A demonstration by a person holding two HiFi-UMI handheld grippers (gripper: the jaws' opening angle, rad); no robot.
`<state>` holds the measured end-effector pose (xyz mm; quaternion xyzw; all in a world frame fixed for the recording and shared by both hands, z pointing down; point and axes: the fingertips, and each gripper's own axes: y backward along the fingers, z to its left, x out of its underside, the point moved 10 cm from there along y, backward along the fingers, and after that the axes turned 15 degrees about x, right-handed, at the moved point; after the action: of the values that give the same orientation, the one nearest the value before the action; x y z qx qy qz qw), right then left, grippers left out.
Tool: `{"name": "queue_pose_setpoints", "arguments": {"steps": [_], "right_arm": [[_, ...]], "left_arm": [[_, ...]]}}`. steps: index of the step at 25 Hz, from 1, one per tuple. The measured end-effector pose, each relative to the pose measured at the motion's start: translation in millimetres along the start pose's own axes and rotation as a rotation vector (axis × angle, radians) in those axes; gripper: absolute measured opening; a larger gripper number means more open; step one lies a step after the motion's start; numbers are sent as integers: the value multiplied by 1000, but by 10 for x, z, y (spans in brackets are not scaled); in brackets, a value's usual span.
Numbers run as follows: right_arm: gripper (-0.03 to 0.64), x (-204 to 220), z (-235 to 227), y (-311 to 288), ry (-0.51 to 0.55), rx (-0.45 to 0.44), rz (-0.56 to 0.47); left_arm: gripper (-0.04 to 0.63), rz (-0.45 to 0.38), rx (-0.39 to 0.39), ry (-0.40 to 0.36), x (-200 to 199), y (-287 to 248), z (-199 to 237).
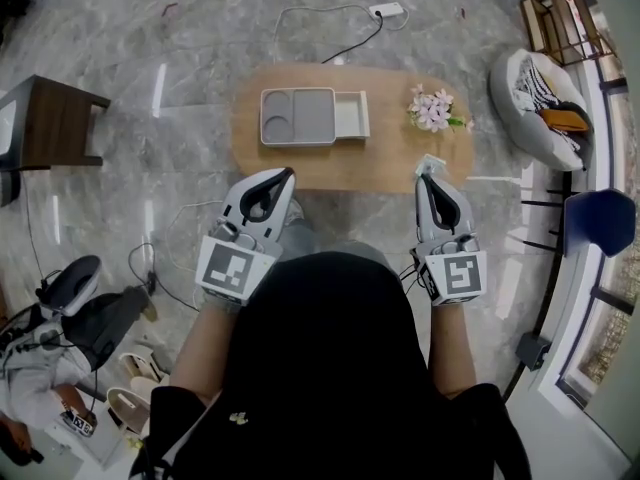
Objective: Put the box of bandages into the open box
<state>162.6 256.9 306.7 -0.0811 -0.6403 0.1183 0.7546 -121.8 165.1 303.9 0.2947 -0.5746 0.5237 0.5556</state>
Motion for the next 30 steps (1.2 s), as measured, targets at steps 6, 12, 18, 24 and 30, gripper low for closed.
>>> {"name": "queue_pose_setpoints", "arguments": {"steps": [6, 12, 18, 24, 30], "right_arm": [[-2, -147, 390, -325, 24, 20, 16], [-2, -226, 598, -541, 28, 27, 23], [-2, -234, 644, -691, 46, 21, 39], [-2, -211, 546, -919, 51, -5, 61], [-2, -145, 378, -1243, 47, -55, 93]], "left_arm": [[11, 5, 44, 17, 90, 235, 501], [11, -7, 41, 55, 104, 351, 794], [11, -21, 49, 74, 109, 316, 923], [11, -18, 46, 70, 86, 167, 1006], [12, 9, 17, 74, 30, -20, 1114]]}}
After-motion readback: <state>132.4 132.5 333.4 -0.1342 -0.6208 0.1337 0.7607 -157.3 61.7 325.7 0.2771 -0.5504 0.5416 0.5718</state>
